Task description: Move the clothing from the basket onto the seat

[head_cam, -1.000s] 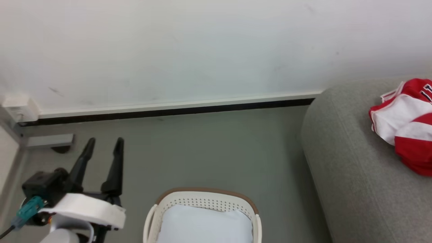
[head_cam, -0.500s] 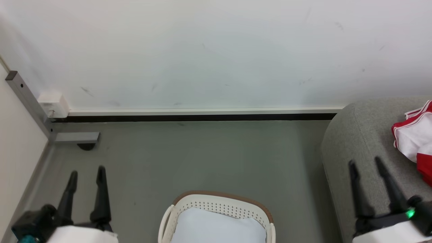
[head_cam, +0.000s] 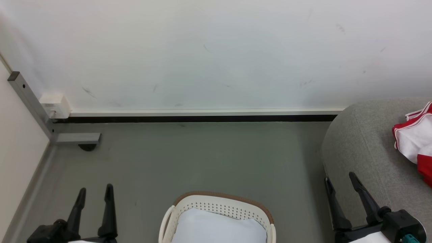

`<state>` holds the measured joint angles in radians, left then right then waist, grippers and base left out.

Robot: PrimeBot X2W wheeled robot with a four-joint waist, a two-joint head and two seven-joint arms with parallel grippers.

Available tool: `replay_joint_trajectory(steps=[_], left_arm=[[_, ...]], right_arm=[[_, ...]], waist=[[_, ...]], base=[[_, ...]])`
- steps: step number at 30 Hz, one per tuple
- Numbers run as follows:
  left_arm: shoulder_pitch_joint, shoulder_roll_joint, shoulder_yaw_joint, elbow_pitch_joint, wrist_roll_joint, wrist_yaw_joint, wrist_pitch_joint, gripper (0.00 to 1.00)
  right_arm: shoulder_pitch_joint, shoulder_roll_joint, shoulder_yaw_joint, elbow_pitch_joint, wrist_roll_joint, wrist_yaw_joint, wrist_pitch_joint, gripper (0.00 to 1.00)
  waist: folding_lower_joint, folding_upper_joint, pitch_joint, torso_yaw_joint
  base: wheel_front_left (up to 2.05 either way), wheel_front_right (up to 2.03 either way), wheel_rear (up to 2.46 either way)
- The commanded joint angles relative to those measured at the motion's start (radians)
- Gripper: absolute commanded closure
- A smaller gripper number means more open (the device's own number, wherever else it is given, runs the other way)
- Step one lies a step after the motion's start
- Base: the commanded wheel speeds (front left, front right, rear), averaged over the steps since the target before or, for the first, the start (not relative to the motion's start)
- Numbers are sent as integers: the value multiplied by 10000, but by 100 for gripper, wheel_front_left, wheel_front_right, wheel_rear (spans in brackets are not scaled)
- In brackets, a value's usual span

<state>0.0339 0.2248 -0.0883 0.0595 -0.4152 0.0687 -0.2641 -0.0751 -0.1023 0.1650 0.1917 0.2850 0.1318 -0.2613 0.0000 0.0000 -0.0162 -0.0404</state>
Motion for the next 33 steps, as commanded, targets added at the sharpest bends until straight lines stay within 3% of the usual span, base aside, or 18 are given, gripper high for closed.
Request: replay_joint_trajectory(steps=[1, 15, 16, 19, 33], left_arm=[[-47, -75, 122, 83, 220, -106, -3, 0], [-56, -749, 853, 537, 861, -835, -3, 0], [-39, -753, 847, 539, 849, -830, 1, 100], [49, -904, 793, 798, 811, -854, 20, 100], [-259, -1055, 1049, 1006, -1570, -1068, 741, 100]], right_arm=[[-66, -70, 13, 48, -69, -23, -41, 0], [-11, 17, 23, -120, -43, -23, -42, 0], [-39, 41, 21, -79, -19, 2, -11, 100], [112, 76, 36, 119, 18, 2, 12, 100], [24, 54, -359, 173, 2617, -1, 598, 100]], waist=[[0, 0, -1, 7], [0, 0, -7, -39], [0, 0, -8, -40], [0, 0, -8, -39], [0, 0, 15, 11]], base=[[0, 0, 0], [0, 0, 0], [0, 0, 0], [0, 0, 0], [0, 0, 0]])
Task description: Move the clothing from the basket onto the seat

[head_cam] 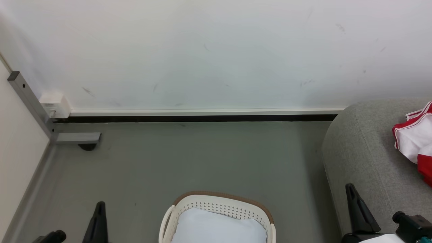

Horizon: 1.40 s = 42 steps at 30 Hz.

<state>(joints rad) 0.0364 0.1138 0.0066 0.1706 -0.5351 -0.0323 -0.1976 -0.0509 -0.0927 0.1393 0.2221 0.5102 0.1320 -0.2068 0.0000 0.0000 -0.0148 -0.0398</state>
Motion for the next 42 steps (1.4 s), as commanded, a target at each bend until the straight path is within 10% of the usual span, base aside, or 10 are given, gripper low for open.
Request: replay_joint_trajectory(steps=[1, 42], left_arm=[[-301, 45, 112, -95, -525, -72, 119, 100], [-892, -278, 591, 298, -5531, -528, 1584, 100]], right_arm=[[-226, -42, -129, -127, 532, -3, 95, 100], [-440, 39, -1108, 28, 5827, -10, 1455, 100]], waist=[[0, 0, 3, 8], [0, 0, 67, 150]], base=[[0, 0, 0], [0, 0, 0]])
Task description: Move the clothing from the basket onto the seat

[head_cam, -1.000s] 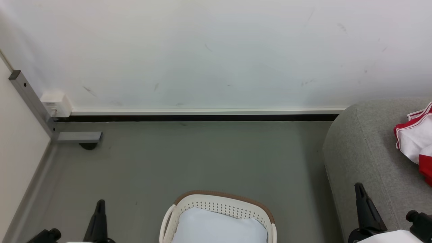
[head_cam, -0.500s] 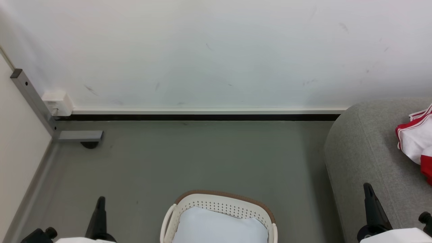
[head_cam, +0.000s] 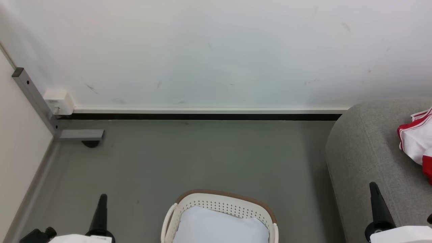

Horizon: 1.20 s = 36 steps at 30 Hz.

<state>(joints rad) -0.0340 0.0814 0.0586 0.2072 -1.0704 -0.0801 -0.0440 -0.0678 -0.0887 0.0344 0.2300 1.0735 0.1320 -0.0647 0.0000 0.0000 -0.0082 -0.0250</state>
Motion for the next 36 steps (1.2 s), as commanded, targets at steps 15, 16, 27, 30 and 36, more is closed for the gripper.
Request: replay_joint_trajectory(steps=[15, 16, 27, 30, 36], left_arm=[[-356, -54, 213, 51, -1590, -184, 465, 100], [-368, -60, 221, 59, -1686, -191, 498, 100], [-487, -123, 303, 144, -2597, -273, 769, 100], [-516, -138, 330, 167, -2829, -291, 838, 100], [-556, -171, 378, 207, -3275, -346, 969, 100]], right_arm=[[-308, 50, -376, 0, 1662, -13, 447, 100], [-312, 53, -395, 4, 1747, -13, 477, 100], [-360, 87, -617, 33, 2695, -15, 751, 100], [-372, 96, -670, 42, 2929, -15, 835, 100], [-382, 109, -778, 59, 3410, -16, 967, 100]], waist=[[0, 0, 25, 55], [0, 0, 26, 58], [0, 0, 44, 97], [0, 0, 49, 108], [0, 0, 58, 129]], base=[[0, 0, 0], [0, 0, 0], [0, 0, 0], [0, 0, 0], [0, 0, 0]])
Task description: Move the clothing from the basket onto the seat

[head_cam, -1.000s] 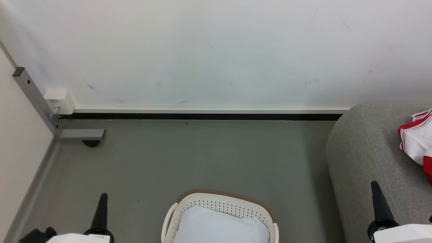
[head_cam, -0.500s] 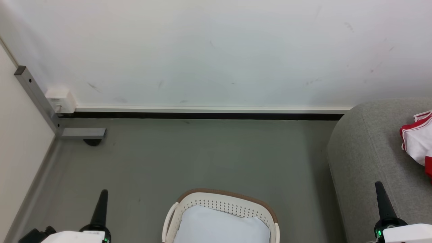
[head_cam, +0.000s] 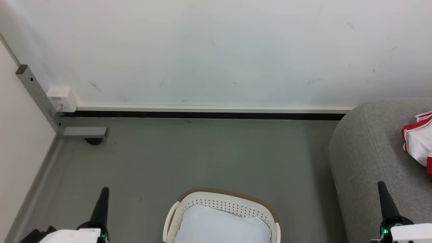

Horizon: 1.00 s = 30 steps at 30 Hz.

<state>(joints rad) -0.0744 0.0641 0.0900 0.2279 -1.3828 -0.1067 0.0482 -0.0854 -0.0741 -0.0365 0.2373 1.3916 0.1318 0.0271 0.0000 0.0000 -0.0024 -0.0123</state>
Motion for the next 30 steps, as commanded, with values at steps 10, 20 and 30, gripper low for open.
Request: replay_joint_trajectory(steps=[10, 20, 30], left_arm=[[-232, -42, 138, 58, -864, -135, 262, 100], [-289, -78, 190, 108, -1461, -190, 434, 100], [-374, -117, 244, 163, -2072, -257, 617, 100]], right_arm=[[-211, 0, -245, 14, 943, -16, 259, 100], [-215, 32, -387, 35, 1552, -18, 448, 100], [-244, 73, -547, 61, 2167, -20, 654, 100]], waist=[[0, 0, 17, 38], [0, 0, 31, 70], [0, 0, 47, 106]], base=[[0, 0, 0], [0, 0, 0], [0, 0, 0]])
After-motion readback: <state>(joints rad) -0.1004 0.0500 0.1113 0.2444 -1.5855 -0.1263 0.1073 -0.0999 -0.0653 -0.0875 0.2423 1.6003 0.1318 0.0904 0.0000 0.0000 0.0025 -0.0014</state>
